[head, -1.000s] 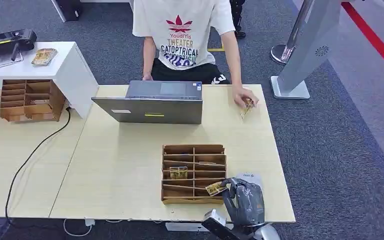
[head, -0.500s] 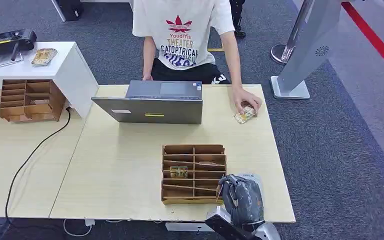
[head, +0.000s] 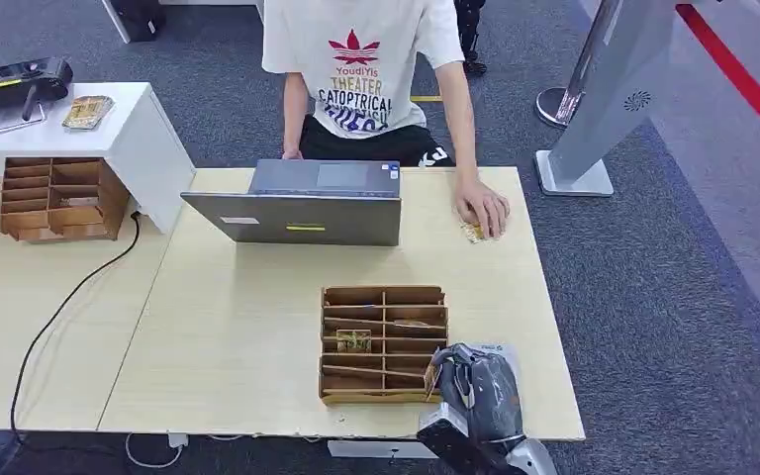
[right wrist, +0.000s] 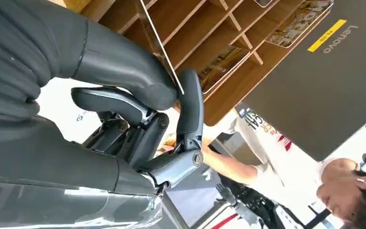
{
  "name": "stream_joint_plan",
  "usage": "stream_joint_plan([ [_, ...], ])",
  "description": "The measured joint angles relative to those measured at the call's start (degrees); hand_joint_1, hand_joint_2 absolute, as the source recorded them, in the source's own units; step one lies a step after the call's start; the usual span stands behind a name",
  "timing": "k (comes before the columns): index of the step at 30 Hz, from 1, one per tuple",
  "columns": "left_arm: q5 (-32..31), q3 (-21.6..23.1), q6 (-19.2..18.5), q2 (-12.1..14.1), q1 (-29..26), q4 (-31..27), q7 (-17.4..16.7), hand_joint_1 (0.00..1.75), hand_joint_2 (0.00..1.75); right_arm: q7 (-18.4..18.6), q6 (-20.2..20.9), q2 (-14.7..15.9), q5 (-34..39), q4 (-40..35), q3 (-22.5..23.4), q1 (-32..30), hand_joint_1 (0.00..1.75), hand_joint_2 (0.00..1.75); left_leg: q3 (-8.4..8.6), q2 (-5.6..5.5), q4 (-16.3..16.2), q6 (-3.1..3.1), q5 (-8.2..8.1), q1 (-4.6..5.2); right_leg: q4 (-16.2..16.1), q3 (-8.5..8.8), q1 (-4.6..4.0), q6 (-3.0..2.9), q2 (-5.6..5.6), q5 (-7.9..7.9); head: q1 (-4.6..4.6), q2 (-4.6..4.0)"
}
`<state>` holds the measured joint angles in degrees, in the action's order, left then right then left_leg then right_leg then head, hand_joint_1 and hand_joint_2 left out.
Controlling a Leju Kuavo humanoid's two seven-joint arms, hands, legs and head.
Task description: Pass the card to the sensor for recognition and then transmit it.
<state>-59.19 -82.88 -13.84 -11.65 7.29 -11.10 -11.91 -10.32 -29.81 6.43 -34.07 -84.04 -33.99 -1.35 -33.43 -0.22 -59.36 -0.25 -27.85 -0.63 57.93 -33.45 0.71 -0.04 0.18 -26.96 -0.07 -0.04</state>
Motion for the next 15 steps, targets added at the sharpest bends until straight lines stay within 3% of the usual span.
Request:
stream_joint_plan([
  [8,0.1,0.0,-0.1,0.0,0.0,0.0,0.1,0.00,0.00,-0.7,0.2,0.0,1.5,-0.2,0.2,-0.2,1.75,1.75,0.00,0.00,0.0,0.00,0.00,0.00,0.0,0.00,0.00,0.00,0.00,0.00,0.00,0.00],
  [15,0.2,0.0,-0.1,0.0,0.0,0.0,0.2,0.00,0.00,-2.2,1.6,0.0,7.1,-1.0,0.4,-0.5,1.75,1.75,0.00,0.00,0.0,0.00,0.00,0.00,0.0,0.00,0.00,0.00,0.00,0.00,0.00,0.00],
])
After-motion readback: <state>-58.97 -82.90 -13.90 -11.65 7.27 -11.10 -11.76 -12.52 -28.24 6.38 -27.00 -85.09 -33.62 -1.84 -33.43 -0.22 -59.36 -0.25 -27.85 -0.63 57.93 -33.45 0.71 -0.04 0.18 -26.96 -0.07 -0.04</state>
